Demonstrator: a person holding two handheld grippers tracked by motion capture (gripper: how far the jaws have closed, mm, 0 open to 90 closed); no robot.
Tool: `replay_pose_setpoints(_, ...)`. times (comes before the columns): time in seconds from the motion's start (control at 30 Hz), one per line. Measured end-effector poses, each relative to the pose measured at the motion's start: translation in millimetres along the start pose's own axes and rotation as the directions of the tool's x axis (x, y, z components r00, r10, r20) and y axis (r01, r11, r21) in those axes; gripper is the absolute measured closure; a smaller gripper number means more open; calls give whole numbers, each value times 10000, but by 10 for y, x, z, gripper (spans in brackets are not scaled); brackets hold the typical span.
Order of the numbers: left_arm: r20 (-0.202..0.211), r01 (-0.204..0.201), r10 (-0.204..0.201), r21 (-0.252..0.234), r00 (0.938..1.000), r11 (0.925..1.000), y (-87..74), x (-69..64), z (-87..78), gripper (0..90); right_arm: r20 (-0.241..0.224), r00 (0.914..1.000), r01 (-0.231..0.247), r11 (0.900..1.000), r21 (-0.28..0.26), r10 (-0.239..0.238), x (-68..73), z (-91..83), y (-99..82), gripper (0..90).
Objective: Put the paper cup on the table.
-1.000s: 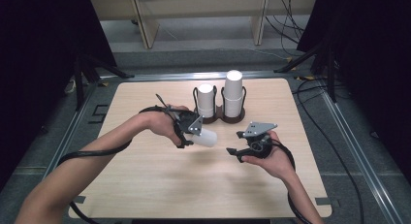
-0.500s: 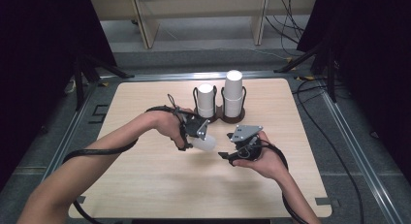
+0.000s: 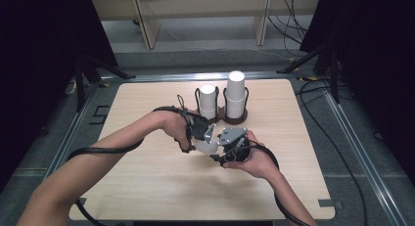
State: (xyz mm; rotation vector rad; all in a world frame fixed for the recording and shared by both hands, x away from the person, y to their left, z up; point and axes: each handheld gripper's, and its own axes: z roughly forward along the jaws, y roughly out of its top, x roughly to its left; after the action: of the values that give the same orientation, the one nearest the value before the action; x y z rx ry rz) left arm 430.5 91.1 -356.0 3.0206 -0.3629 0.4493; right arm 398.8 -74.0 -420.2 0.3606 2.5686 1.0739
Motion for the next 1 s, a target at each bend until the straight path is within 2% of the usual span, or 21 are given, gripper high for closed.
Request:
replay_pose_setpoints(0.07,9,1,-1,-9,10000,10000,8,2,0,359,161,9994,307,9995,-54,-306,-2,18,3,272)
replay_pose_setpoints(0.1,3,10,-10,-22,10000,10000,11,3,2,359,89,9999,73,10000,-12,-73,14,27,-1,272)
replay_pose_setpoints(0.17,29,-22,22,8,10000,10000,17,6,3,359,153,9996,226,9997,-91,-225,5,46,-2,272)
replay_pose_setpoints(0.27,77,-96,96,20,9999,10000,28,6,0,359,184,9998,54,9999,-116,-52,12,67,-6,272)
replay_pose_setpoints(0.3,77,-84,84,-14,9999,10000,31,2,3,360,283,9991,329,9993,-158,-325,-3,75,-3,272)
replay_pose_setpoints(0.4,40,-163,163,-20,9999,9999,41,3,5,360,41,10000,29,10000,-56,-29,26,103,-6,272)
replay_pose_setpoints(0.43,40,-163,163,-20,9999,9999,41,3,5,360,41,10000,29,10000,-56,-29,26,103,-6,272)
replay_pose_setpoints(0.47,34,-262,262,62,9997,9996,46,10,-2,360,53,9996,295,9995,-102,-295,21,132,-7,272)
replay_pose_setpoints(0.5,67,-220,220,-1,9997,9998,52,5,-1,360,45,9999,-129,9999,20,129,49,134,-15,272)
replay_pose_setpoints(0.6,147,-158,160,-92,9998,9998,62,-3,-2,360,117,9993,369,9993,-68,-368,24,166,-14,272)
replay_pose_setpoints(0.63,147,-158,160,-92,9998,9998,62,-3,-2,360,117,9993,369,9993,-68,-368,24,166,-14,272)
replay_pose_setpoints(0.67,31,-454,454,-94,9990,9989,74,14,-13,360,85,10000,-10,10000,-32,10,46,179,-19,273)
replay_pose_setpoints(0.7,259,130,-125,-198,9996,9997,65,-22,1,360,63,10000,-64,10000,5,64,50,182,-18,272)
replay_pose_setpoints(0.73,259,130,-125,-198,9996,9997,65,-22,1,360,22,9999,128,9999,-61,-128,37,194,-15,273)
replay_pose_setpoints(0.77,684,630,-635,87,9956,9980,54,-62,9,360,131,9988,464,9988,-183,-462,20,202,-9,273)
replay_pose_setpoints(0.8,602,-485,488,-68,9970,9988,79,8,12,360,324,9969,730,9968,-325,-719,4,209,-1,274)
replay_pose_setpoints(0.83,502,-473,478,-113,9976,9988,80,4,17,360,113,9999,102,9998,-182,-100,43,213,-10,274)
replay_pose_setpoints(0.87,502,-473,478,-113,9976,9988,80,4,17,360,97,10000,23,9998,-175,-22,51,221,-11,275)
replay_pose_setpoints(0.9,237,-263,265,-85,9994,9996,77,-17,6,360,114,9999,28,9998,-219,-25,55,227,-13,276)
replay_pose_setpoints(0.93,251,-297,299,-73,9992,9995,78,-17,4,360,231,9997,71,9994,-325,-64,51,233,-16,278)
replay_pose_setpoints(1.0,233,-274,276,-78,9993,9996,78,-18,3,360,78,10000,32,9998,-218,-30,55,237,-18,280)
